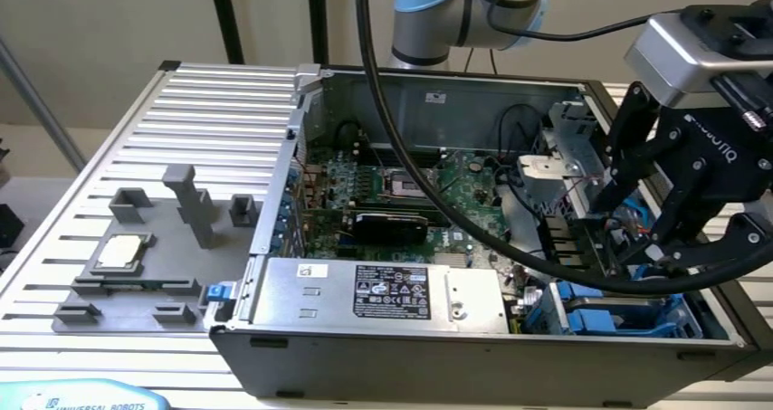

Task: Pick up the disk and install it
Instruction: 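Insert the first disk wire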

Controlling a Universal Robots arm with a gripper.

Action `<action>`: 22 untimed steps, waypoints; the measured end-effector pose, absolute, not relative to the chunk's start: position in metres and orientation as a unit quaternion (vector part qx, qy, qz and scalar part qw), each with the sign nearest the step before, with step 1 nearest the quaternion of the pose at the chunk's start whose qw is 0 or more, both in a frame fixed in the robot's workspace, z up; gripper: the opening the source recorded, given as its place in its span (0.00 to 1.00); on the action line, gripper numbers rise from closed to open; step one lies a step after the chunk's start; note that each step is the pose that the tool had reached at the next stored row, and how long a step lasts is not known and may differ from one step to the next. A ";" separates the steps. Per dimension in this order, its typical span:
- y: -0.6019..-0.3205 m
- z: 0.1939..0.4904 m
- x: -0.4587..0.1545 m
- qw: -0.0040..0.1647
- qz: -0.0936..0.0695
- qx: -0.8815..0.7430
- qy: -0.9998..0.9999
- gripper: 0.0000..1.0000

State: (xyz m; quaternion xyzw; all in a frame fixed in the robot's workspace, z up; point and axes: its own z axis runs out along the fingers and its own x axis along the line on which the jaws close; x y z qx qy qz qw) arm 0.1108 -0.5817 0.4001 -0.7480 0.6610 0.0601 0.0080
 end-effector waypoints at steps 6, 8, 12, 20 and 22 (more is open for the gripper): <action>-0.582 0.404 0.112 0.008 0.060 -0.748 0.661 0.62; -0.582 0.405 0.114 0.008 0.060 -0.748 0.661 0.62; -0.581 0.407 0.124 0.008 0.060 -0.748 0.661 0.62; -0.581 0.407 0.143 0.008 0.060 -0.748 0.661 0.35; -0.581 0.407 0.148 0.008 0.060 -0.748 0.661 0.29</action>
